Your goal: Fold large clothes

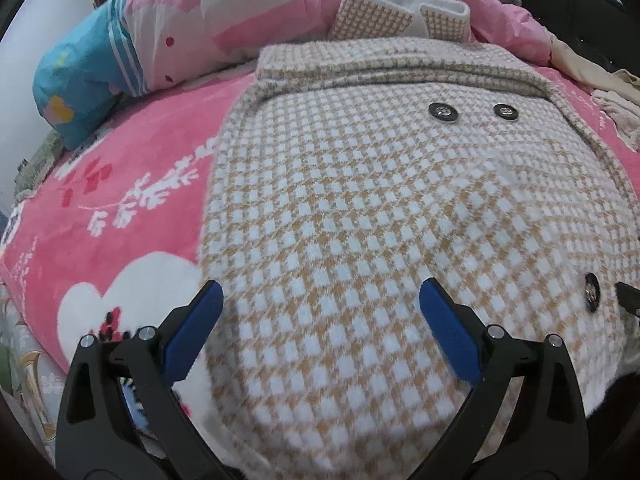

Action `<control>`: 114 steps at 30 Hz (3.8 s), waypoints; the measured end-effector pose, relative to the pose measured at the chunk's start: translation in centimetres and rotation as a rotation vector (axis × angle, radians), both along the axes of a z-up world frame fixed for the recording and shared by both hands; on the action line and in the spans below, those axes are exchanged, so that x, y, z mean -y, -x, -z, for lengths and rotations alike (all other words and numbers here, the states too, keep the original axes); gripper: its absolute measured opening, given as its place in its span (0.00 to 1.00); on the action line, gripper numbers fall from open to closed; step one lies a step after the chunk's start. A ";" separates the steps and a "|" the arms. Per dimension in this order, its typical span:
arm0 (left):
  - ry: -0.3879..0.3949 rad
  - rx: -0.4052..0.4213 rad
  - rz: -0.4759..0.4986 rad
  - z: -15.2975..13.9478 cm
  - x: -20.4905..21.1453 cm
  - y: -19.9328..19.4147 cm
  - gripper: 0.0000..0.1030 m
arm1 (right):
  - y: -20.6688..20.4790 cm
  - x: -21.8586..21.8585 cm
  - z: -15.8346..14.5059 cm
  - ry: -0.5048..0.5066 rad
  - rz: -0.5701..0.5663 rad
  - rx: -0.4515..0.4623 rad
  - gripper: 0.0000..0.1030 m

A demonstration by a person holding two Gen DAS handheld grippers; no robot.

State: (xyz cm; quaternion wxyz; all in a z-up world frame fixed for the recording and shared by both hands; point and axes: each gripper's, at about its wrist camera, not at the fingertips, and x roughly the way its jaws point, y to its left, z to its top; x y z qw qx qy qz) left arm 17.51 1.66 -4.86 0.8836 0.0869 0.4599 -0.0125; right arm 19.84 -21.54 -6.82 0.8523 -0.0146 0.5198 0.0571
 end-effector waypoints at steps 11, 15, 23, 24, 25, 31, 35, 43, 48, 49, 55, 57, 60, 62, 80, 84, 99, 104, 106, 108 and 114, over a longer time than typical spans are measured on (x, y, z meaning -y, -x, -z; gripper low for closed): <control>0.036 0.050 0.028 -1.6 -4.5 7.0 0.92 | 3.1 1.8 -2.1 -0.072 -0.020 0.069 0.94; 0.061 0.048 0.040 -1.2 -5.5 9.3 0.92 | 5.7 4.2 -3.0 -0.149 0.012 0.098 0.94; 0.155 0.078 0.017 -1.3 -6.3 9.9 0.84 | 8.4 9.6 -2.4 -0.295 0.129 0.077 0.89; 0.185 0.073 0.012 -1.3 -6.6 9.6 0.79 | 8.3 9.9 -2.2 -0.323 0.132 0.073 0.88; 0.225 0.061 0.004 -1.2 -6.9 9.2 0.75 | 8.2 10.0 -2.0 -0.348 0.134 0.071 0.87; 0.322 -0.029 -0.059 0.4 -7.8 5.9 0.63 | 7.6 10.0 -1.6 -0.363 0.115 0.084 0.83; 0.313 -0.033 -0.055 0.3 -7.4 4.9 0.58 | 7.0 9.6 -1.5 -0.365 0.105 0.087 0.80; 0.416 -0.043 -0.082 0.6 -8.3 2.5 0.47 | 5.2 10.3 -1.0 -0.422 0.112 0.088 0.71; 0.499 -0.073 -0.098 0.7 -9.2 1.9 0.41 | 4.0 11.7 -0.1 -0.538 0.161 0.061 0.64; 0.510 -0.080 -0.094 0.7 -9.2 2.1 0.37 | 4.1 11.8 -0.1 -0.546 0.167 0.057 0.60; 0.516 -0.128 -0.060 0.5 -8.7 4.2 0.32 | 6.6 11.5 0.5 -0.640 0.155 0.004 0.48; 0.522 -0.149 -0.064 0.6 -8.8 5.0 0.31 | 7.7 11.3 0.8 -0.684 0.156 -0.015 0.44; 0.543 -0.181 -0.076 0.8 -9.0 6.1 0.29 | 9.1 11.0 1.5 -0.742 0.154 -0.054 0.38; 0.546 -0.197 -0.079 1.1 -8.9 6.8 0.28 | 9.6 10.5 2.0 -0.754 0.149 -0.068 0.35; 0.142 -0.027 -0.018 -2.7 -4.5 10.0 0.09 | 11.0 9.7 -5.5 -0.668 0.105 0.169 0.08; 0.043 0.087 0.036 -6.6 -3.6 11.7 0.08 | 11.7 10.5 -10.1 -0.648 0.060 0.276 0.08; 0.275 -0.077 0.028 -7.0 -6.8 20.7 0.08 | 22.9 12.0 -6.4 -0.793 0.127 0.120 0.08; 0.335 -0.123 0.008 -4.9 -7.0 19.1 0.08 | 21.0 13.0 -5.3 -0.876 0.166 0.099 0.08; 0.340 -0.095 0.020 -5.9 -7.0 18.4 0.08 | 19.7 13.0 -6.6 -0.868 0.143 0.139 0.08; 0.353 -0.073 0.028 -6.9 -7.2 17.2 0.08 | 18.2 13.0 -7.5 -0.873 0.133 0.165 0.08; 0.406 -0.043 0.038 -8.7 -7.1 11.9 0.09 | 11.7 13.4 -7.5 -0.907 0.200 0.150 0.08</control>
